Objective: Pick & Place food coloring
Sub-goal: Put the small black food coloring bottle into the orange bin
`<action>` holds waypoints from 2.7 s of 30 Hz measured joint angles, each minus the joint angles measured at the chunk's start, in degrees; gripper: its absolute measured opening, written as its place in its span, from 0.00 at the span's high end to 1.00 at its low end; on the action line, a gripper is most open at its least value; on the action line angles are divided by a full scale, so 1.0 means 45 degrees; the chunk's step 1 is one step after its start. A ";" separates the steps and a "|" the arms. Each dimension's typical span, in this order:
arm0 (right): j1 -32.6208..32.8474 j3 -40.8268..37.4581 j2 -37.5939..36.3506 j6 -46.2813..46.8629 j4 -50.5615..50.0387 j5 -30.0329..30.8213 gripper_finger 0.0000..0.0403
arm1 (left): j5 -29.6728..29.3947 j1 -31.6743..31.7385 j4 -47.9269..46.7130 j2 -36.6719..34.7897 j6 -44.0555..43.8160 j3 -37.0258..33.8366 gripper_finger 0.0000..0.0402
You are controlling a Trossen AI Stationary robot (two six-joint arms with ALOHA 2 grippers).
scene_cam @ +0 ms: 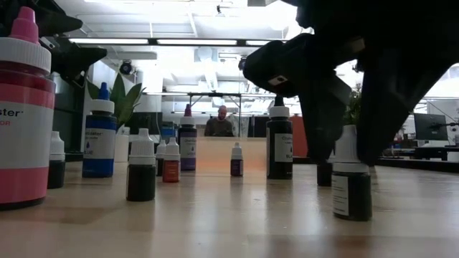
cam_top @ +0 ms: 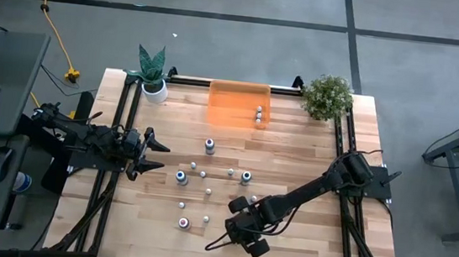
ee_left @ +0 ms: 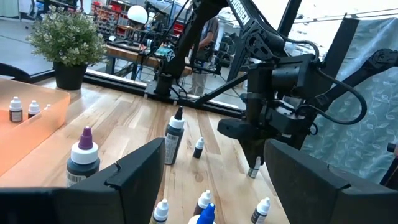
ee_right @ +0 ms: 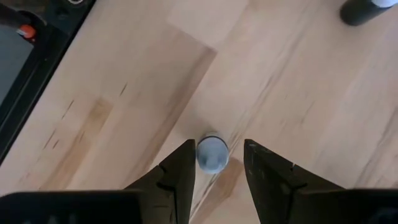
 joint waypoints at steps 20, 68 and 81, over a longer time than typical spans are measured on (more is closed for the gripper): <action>0.0000 0.0000 0.0000 0.0381 -0.0098 -0.0035 0.89 | 0.0000 0.0003 0.0000 0.0002 0.0000 0.0000 0.32; -0.6229 0.9884 -0.0068 0.1373 -0.8039 0.2698 0.89 | 0.0000 0.0005 0.0000 0.0000 0.0000 0.0000 0.32; -1.1002 0.9765 0.0065 0.2009 -0.7986 0.2902 0.88 | 0.0000 0.0000 0.0000 0.0004 0.0000 0.0000 0.32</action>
